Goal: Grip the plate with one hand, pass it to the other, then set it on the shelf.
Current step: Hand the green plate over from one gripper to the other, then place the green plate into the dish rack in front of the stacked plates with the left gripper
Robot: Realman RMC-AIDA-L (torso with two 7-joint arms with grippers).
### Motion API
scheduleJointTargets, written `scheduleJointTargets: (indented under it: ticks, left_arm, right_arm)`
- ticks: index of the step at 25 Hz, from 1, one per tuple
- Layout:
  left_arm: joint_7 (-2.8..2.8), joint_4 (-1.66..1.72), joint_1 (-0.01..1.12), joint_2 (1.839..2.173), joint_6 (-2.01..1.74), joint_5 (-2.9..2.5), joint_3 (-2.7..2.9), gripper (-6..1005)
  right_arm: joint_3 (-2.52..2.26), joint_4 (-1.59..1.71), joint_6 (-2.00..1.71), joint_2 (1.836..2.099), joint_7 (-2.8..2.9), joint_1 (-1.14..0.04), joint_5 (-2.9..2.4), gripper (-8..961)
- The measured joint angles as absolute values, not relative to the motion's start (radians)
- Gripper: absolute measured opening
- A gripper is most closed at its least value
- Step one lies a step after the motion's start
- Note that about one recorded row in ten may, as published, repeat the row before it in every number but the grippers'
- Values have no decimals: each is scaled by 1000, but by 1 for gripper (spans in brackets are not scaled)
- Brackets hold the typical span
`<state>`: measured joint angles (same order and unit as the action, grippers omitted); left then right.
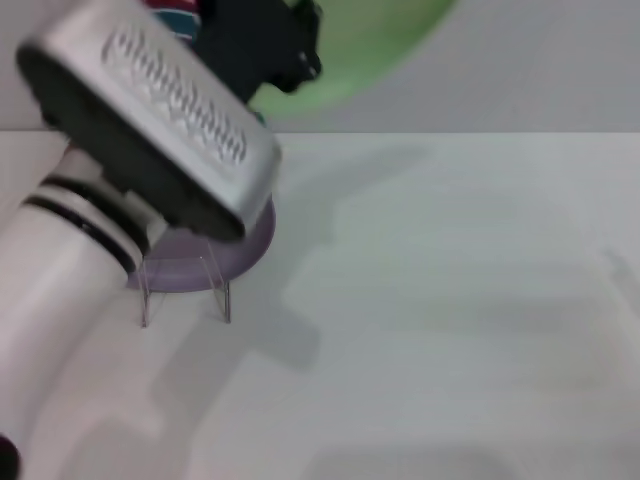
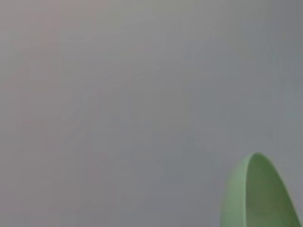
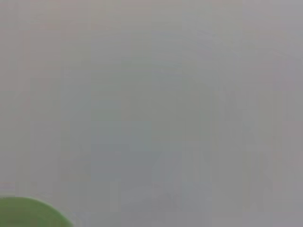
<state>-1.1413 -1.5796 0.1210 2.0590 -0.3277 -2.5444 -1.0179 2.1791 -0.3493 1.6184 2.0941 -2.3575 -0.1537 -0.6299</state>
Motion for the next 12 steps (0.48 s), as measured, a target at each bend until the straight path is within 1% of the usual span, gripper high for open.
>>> scheduleJointTargets:
  ticks: [1,2,4,5,6,9,10,11,12]
  left_arm:
    - [-1141,-1580,121,2059,-328,-2544,-1018,81]
    - [-1146,-1548,121,2059,-409,-2571,-999,82]
    - [-1122,-1429,132,2058,-643,-2682,-955,84]
    - [-1040,-1315,146,2058,-844,-2783,-938,86]
    - [-1040,-1315,146,2058,-844,-2783,-938,87]
    - [-821,-1179,152,2057,-1085,-2877,-953,91]
    - [-686,-1102,158,2043,-1205,-2886,-975,92]
    - [-686,-1102,158,2043,-1205,-2886,-975,93]
    - [-609,-1041,169,2031,-1277,-2887,-994,94]
  right_arm:
    - [2179,-349,1618,2094,-2358,-154,-630,590]
    - [2185,-347,1612,2094,-2359,-152,-629,615]
    - [2190,-344,1595,2094,-2362,-152,-628,659]
    - [2190,-339,1580,2094,-2364,-157,-627,678]
    - [2190,-339,1580,2094,-2364,-157,-627,696]
    - [2190,-331,1564,2093,-2371,-167,-627,751]
    - [2190,-328,1555,2091,-2374,-173,-627,751]
    - [2190,-328,1555,2091,-2374,-173,-627,751]
    - [2190,-327,1551,2090,-2374,-175,-627,752]
